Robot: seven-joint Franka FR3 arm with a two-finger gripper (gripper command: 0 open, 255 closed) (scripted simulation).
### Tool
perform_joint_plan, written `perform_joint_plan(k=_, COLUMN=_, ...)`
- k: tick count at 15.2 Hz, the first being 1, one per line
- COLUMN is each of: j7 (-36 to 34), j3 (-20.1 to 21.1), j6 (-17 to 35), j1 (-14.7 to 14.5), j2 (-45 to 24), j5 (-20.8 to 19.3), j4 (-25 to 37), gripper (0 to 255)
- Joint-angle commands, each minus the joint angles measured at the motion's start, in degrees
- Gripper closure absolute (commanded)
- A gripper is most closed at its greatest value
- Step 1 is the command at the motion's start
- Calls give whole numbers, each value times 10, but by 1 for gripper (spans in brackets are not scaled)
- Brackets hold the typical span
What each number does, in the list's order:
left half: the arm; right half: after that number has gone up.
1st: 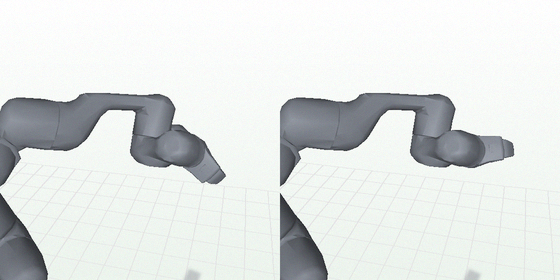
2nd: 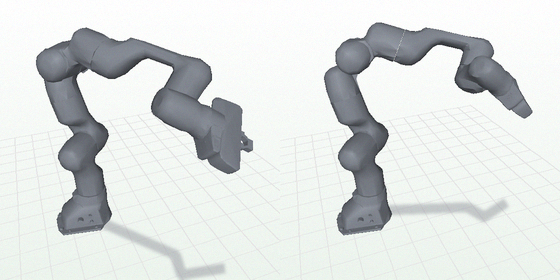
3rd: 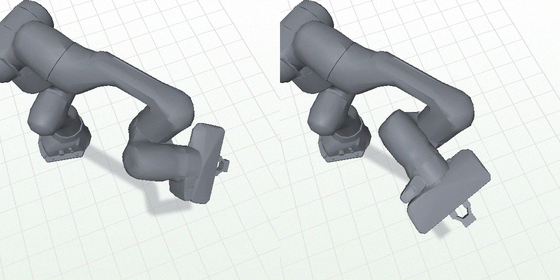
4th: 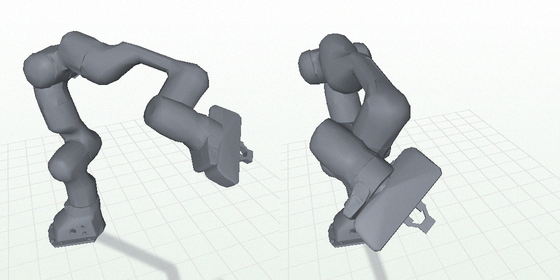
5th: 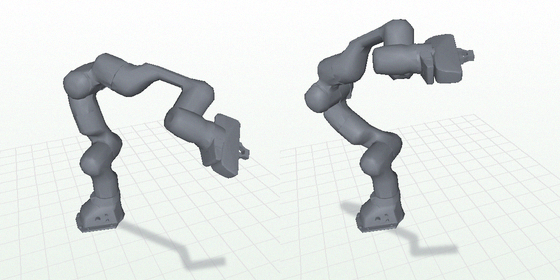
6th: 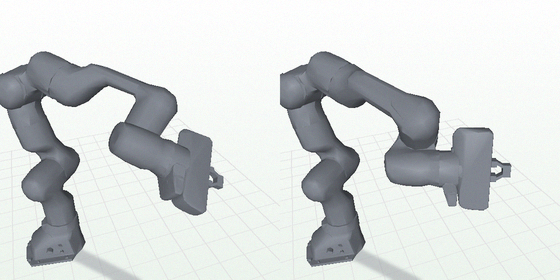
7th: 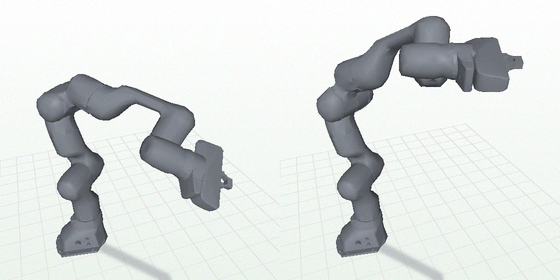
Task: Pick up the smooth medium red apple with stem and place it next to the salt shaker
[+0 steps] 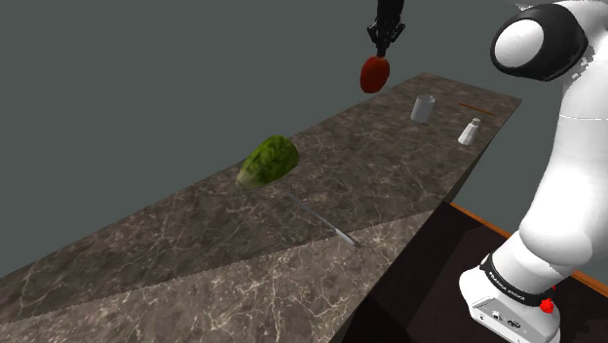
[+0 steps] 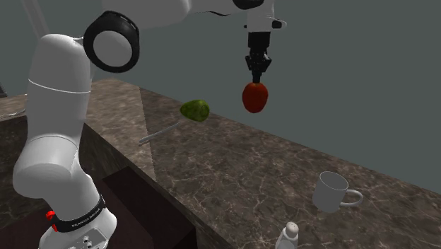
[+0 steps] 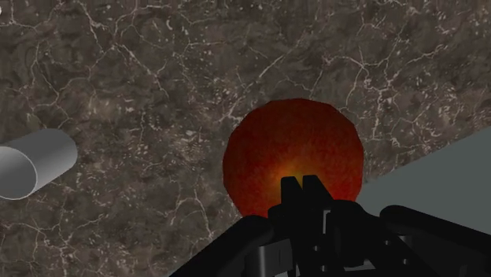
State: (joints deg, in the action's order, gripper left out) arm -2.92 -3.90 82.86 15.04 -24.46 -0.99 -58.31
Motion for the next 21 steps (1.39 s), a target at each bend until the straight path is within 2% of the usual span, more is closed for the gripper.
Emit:
perform_joint_plan(k=1, j7=23, j3=-6, j6=17, j1=16, j2=27, j5=1, j4=-42, gripper=255)
perform_joint_plan(k=6, j7=82, j3=-25, j6=41, j1=57, j2=59, j5=5, j4=-97, gripper=255)
perform_joint_plan(k=11, j7=143, j3=-45, j6=55, j1=99, j2=73, j5=10, j4=-122, gripper=255)
perform_joint_plan(k=21, j7=268, j3=-85, j6=59, j1=188, j2=47, j5=30, j4=-98, gripper=255)
